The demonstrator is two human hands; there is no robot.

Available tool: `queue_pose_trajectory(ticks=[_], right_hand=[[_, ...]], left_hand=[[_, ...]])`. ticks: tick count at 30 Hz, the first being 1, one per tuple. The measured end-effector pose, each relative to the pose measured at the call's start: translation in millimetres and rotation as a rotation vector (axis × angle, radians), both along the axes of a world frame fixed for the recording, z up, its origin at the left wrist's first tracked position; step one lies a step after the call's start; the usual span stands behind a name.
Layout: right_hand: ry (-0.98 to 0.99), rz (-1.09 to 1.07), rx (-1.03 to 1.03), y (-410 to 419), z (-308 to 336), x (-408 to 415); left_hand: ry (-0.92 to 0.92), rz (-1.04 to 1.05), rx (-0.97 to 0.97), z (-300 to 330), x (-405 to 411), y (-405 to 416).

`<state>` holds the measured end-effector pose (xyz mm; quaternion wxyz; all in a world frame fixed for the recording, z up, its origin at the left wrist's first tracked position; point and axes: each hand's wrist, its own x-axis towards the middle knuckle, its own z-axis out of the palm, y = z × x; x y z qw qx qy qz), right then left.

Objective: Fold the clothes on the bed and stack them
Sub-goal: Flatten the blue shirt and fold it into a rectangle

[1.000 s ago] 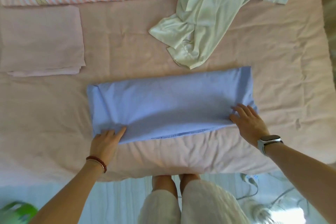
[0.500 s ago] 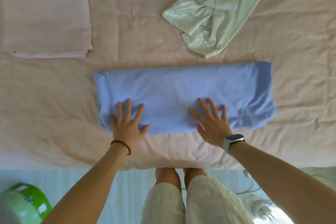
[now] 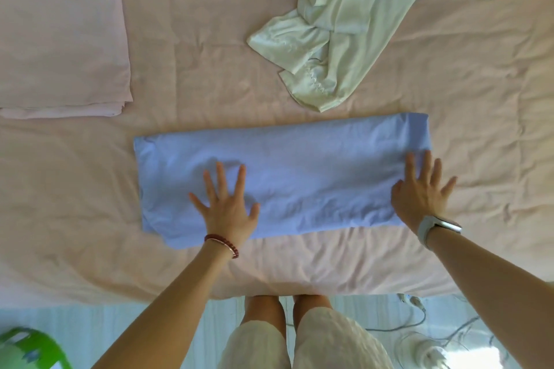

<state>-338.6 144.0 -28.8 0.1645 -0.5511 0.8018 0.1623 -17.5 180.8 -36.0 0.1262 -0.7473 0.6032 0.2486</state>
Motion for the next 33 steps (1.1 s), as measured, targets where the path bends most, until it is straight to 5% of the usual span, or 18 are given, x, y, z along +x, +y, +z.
queue_pose_trajectory(ticks=[4, 7, 12, 17, 26, 33], right_hand=[[-0.082, 0.311, -0.165, -29.4, -10.1, 14.2], [-0.095, 0.407, -0.107, -52.5, -26.2, 6.3], [-0.112, 0.151, 0.025, -73.0, -41.5, -52.3], [-0.369, -0.324, -0.223, -57.9, -30.5, -65.8], [-0.845, -0.83, -0.08, -29.2, -15.6, -58.7], [-1.07, -0.699, -0.199, -31.1, 39.2, -27.3]], left_hand=[[0.028, -0.226, -0.014, -11.2, -54.6, -19.0], [0.011, -0.288, 0.011, -20.6, -81.2, -29.8], [-0.027, -0.267, 0.072, -27.2, -90.0, -37.0], [-0.033, -0.235, 0.075, -25.4, -98.1, -32.9], [-0.093, -0.261, 0.154, -33.5, -100.3, -41.0], [0.019, -0.311, 0.183, -19.9, -85.5, -48.9]])
